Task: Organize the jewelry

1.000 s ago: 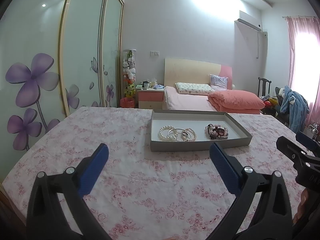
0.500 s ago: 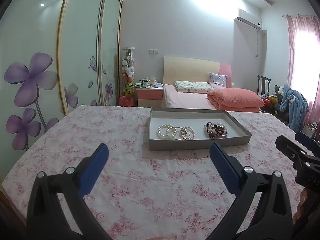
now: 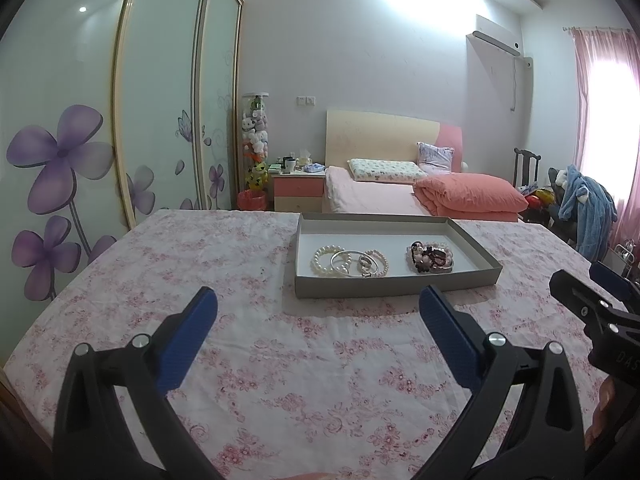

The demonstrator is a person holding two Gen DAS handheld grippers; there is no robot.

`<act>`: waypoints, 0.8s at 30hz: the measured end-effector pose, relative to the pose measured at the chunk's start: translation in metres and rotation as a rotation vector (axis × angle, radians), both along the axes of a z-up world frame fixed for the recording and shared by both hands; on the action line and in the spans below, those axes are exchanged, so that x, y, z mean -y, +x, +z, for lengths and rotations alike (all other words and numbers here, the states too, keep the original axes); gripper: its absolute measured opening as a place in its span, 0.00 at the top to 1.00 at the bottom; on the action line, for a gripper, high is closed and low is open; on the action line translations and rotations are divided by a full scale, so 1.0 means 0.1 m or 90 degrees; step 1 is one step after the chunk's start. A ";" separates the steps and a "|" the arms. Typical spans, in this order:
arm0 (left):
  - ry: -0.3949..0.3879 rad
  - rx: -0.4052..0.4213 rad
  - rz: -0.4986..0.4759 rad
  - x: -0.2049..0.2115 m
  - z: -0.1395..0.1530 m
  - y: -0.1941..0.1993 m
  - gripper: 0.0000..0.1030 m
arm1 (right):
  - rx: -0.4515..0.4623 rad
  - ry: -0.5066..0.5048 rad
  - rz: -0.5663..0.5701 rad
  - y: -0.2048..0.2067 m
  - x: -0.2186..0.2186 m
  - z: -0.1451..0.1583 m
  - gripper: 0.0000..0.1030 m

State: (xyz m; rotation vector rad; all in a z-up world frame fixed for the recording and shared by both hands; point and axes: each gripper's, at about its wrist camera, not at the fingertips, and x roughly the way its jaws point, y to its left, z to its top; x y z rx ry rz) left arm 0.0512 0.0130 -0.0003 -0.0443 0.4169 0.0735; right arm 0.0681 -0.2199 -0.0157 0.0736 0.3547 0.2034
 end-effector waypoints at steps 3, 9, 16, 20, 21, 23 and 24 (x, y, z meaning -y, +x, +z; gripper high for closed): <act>0.000 -0.001 0.000 0.01 -0.01 0.00 0.04 | 0.000 0.000 0.000 -0.01 0.00 -0.01 0.02; -0.001 -0.002 -0.001 0.01 -0.01 0.01 0.04 | 0.000 0.000 0.000 0.00 0.00 0.00 0.02; 0.000 -0.002 -0.001 0.01 -0.01 0.01 0.04 | -0.002 0.001 0.000 0.01 0.02 -0.01 0.02; 0.000 -0.003 -0.001 0.02 -0.02 0.01 0.04 | -0.002 0.001 0.000 0.01 0.02 -0.01 0.02; -0.001 -0.004 -0.001 0.02 -0.03 0.00 0.04 | -0.002 0.001 0.000 0.01 0.02 -0.01 0.02; -0.001 -0.004 -0.002 0.02 -0.04 0.00 0.04 | -0.003 0.001 -0.001 0.00 0.02 -0.02 0.02; 0.000 -0.003 -0.001 0.02 -0.03 0.01 0.04 | -0.003 0.001 -0.001 -0.01 0.02 -0.03 0.02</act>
